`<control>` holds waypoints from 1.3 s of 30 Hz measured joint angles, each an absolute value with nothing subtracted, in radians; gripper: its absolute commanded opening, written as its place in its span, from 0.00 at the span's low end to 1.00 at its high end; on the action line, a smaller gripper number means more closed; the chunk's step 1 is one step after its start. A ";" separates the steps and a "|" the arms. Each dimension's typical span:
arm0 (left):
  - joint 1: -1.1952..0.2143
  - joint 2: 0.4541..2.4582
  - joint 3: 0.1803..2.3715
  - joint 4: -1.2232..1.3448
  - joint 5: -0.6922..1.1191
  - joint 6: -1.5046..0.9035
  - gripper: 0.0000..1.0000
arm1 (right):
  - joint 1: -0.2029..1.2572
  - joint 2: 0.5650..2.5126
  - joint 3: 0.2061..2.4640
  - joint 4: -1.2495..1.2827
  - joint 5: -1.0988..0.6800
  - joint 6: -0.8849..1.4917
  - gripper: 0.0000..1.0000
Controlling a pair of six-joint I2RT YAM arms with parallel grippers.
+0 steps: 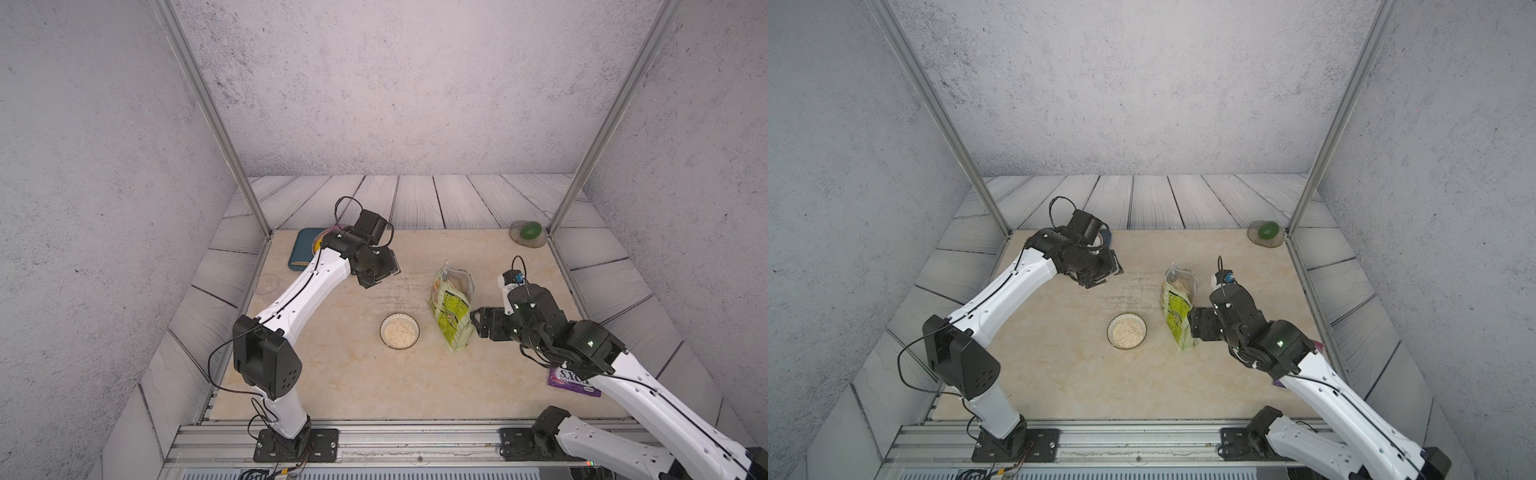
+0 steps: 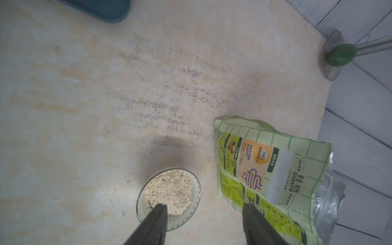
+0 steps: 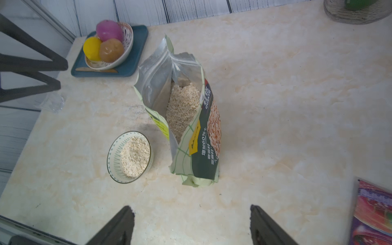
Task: Pour the oats into the breakfast bowl
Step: Place the oats bag at the center of the board, then close the oats bag at the center of the board.
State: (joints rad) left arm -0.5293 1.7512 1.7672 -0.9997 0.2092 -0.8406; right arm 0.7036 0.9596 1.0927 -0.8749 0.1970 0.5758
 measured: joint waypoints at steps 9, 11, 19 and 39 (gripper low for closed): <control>-0.526 1.812 1.825 -1.105 0.198 -0.899 0.60 | 0.704 1.178 1.162 -0.909 0.182 0.441 0.69; -0.530 1.824 1.840 -1.119 0.193 -0.951 0.60 | 0.704 1.198 1.160 -0.872 0.193 0.412 0.63; -0.564 1.991 2.097 -1.239 0.183 -1.148 0.62 | 0.704 1.288 1.172 -0.759 0.239 0.310 0.00; -0.658 2.155 2.372 -1.350 0.297 -1.479 0.63 | 0.701 1.021 1.019 -0.789 0.079 0.100 0.00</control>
